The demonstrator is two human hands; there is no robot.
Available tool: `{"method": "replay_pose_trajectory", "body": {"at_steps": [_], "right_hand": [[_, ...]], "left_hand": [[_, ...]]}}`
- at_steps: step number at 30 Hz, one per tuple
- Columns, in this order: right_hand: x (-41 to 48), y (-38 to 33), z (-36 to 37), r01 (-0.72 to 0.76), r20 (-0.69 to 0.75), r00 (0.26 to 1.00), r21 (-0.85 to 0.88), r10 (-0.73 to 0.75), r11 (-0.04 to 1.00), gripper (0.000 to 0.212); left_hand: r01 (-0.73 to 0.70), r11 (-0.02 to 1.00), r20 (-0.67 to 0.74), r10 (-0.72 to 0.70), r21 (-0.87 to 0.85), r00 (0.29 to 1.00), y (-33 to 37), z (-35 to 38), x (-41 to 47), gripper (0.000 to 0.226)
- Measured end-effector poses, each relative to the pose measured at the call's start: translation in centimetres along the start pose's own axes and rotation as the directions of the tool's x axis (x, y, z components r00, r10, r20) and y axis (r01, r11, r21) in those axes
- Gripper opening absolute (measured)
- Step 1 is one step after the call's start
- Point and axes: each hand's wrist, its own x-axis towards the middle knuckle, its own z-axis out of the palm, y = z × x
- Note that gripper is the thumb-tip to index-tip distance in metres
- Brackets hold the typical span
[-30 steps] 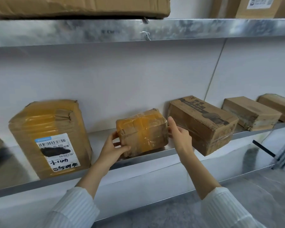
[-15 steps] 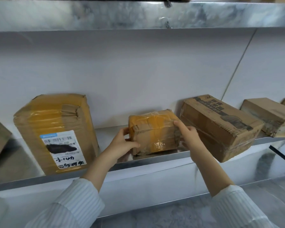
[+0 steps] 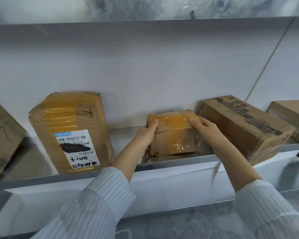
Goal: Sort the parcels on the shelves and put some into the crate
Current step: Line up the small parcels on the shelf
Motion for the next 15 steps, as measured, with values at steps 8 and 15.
{"method": "replay_pose_trajectory", "body": {"at_steps": [8, 15], "right_hand": [[-1.3, -0.1, -1.2, -0.051, 0.035, 0.998, 0.162, 0.046, 0.985, 0.047], [-2.0, -0.8, -0.8, 0.014, -0.085, 0.996, 0.119, -0.004, 0.993, 0.056]], "left_hand": [[-0.001, 0.967, 0.097, 0.026, -0.254, 0.995, -0.4, -0.2, -1.6, 0.059], [-0.118, 0.926, 0.017, 0.133, -0.359, 0.991, -0.5, -0.7, -2.3, 0.040]]}}
